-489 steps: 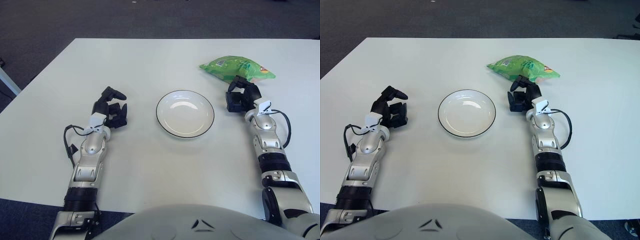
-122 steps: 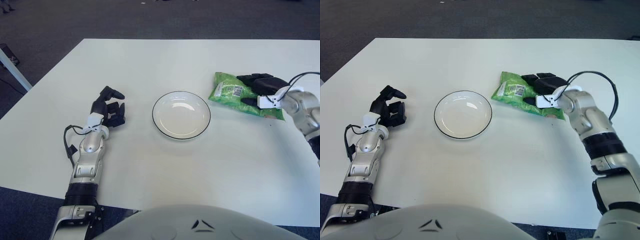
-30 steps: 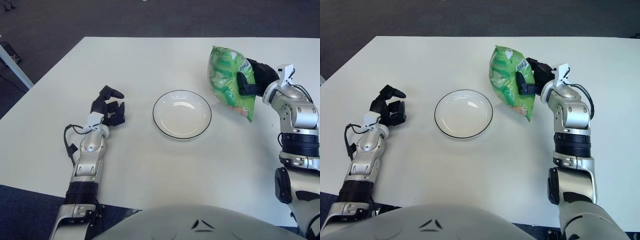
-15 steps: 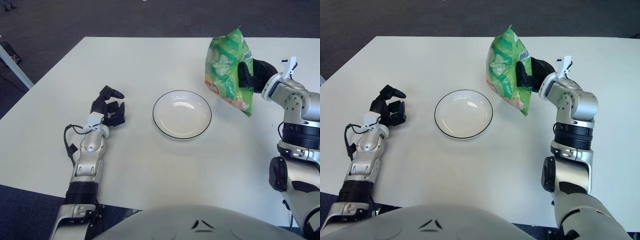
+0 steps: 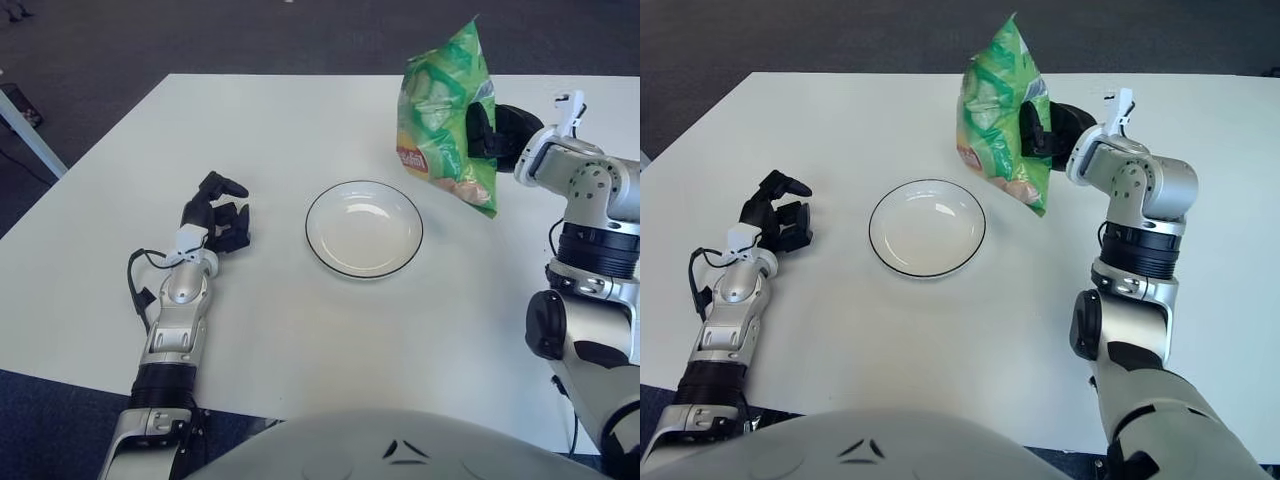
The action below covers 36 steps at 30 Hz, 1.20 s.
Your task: Put the snack into the plate.
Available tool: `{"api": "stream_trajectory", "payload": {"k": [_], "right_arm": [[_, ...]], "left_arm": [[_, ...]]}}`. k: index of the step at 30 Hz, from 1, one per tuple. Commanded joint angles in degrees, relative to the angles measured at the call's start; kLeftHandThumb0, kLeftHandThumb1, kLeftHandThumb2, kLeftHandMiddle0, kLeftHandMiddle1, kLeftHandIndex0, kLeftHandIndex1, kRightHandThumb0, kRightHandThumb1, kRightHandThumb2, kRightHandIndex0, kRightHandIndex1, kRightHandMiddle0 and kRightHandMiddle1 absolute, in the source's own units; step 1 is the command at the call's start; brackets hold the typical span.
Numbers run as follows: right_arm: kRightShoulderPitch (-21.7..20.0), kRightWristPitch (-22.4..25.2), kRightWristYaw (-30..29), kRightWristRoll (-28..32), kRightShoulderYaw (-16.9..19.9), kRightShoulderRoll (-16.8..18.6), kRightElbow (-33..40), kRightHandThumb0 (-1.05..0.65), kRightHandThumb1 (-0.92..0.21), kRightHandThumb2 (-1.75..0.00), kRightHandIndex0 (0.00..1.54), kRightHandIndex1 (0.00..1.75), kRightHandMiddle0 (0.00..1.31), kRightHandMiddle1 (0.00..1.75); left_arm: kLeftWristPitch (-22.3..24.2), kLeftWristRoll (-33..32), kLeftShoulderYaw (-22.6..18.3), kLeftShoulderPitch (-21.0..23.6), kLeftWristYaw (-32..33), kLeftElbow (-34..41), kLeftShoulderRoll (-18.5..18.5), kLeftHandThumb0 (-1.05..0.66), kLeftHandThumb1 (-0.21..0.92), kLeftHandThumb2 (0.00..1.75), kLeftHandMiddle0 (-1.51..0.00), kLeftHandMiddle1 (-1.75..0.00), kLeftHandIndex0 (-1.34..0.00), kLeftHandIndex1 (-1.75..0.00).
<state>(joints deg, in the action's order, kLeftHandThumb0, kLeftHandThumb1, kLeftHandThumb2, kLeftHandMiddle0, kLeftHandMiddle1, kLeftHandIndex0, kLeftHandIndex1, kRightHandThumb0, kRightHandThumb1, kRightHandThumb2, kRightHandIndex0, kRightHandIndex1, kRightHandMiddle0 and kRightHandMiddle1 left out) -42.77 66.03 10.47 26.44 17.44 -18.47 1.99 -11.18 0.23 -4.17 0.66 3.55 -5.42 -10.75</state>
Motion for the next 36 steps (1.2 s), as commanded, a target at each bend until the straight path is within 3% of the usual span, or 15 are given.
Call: {"api": "stream_trajectory", "payload": {"k": [1, 12, 20, 34, 36], "right_arm": [[-2.12, 1.82, -0.31, 1.22, -1.1, 0.94, 2.25, 0.0, -0.11, -1.54, 0.8, 1.67, 0.52, 1.75], [-4.35, 3.66, 2.58, 0.9, -5.85, 0.33, 2.22, 0.0, -0.11, -1.52, 0.83, 1.63, 0.52, 1.75], [-2.81, -3.79, 8.43, -0.42, -10.38, 0.2, 0.51, 0.0, -0.12, -1.5, 0.84, 1.59, 0.52, 1.75], [-0.32, -11.37, 8.79, -4.31, -16.09, 0.83, 2.87, 0.0, -0.09, -1.55, 0.84, 1.62, 0.55, 1.75], [0.57, -14.46, 9.37, -5.68, -17.57, 0.6, 3.57, 0.0, -0.08, -1.55, 0.84, 1.63, 0.55, 1.75]], "left_arm": [[1.72, 0.32, 1.91, -6.8, 0.31, -5.52, 4.37, -0.42, 0.53, 1.05, -1.13, -1.75, -0.45, -1.75], [1.96, 0.81, 2.41, -6.8, 1.1, -5.44, 4.82, -0.42, 0.53, 1.05, -1.14, -1.75, -0.45, -1.75], [1.66, 1.46, 2.98, -7.09, 2.36, -5.02, 5.5, -0.42, 0.53, 1.05, -1.14, -1.75, -0.45, -1.75], [2.11, 1.8, 3.81, -7.41, 3.25, -4.21, 5.62, -0.42, 0.52, 1.06, -1.15, -1.75, -0.46, -1.75], [2.01, 1.71, 3.88, -7.44, 3.3, -4.11, 5.66, -0.42, 0.52, 1.06, -1.15, -1.75, -0.46, -1.75]]}}
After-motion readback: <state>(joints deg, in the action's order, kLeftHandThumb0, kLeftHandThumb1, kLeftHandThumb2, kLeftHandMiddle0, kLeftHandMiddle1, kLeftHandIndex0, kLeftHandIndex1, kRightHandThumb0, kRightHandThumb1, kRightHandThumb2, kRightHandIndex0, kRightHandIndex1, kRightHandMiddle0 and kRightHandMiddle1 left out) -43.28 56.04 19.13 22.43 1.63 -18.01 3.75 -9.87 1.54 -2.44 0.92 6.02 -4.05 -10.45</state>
